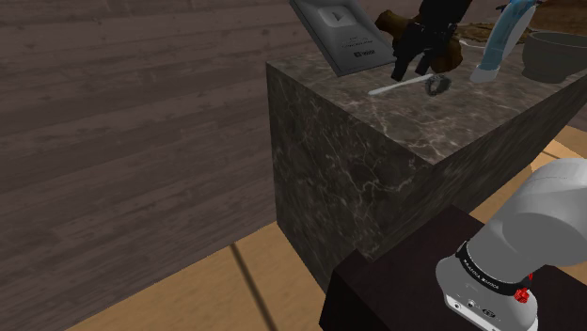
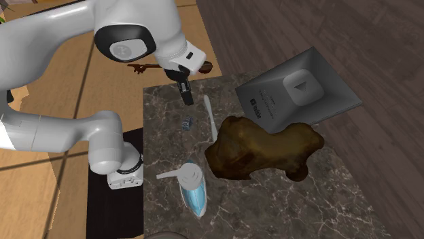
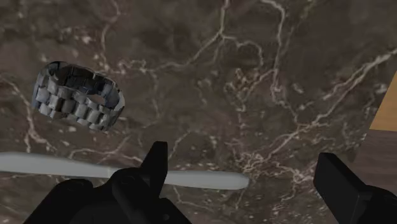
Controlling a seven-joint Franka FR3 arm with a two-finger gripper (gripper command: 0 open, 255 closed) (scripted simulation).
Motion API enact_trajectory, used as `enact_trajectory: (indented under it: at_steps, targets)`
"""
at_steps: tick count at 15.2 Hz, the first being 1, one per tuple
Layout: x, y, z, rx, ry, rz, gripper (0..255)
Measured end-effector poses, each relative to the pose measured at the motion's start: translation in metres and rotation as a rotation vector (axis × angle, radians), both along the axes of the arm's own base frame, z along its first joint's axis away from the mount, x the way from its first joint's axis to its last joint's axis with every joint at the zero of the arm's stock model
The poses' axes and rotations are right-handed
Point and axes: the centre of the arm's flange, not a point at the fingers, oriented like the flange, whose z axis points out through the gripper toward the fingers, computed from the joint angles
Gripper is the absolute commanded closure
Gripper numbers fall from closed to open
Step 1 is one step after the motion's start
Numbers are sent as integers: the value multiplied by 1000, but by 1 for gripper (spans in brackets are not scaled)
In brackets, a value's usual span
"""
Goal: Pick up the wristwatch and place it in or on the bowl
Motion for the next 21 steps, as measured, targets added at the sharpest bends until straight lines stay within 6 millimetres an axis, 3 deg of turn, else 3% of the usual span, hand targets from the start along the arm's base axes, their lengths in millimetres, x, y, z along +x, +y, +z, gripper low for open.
enact_trajectory:
  at_steps: [3,9,17,21]
  targets:
    - [3,-14,0,-14,26,-12,0]
    - [5,-78,0,-79,151,-66,0]
    - [6,-86,-37,-90,172,-74,0]
    - [6,-86,-41,-90,172,-74,0]
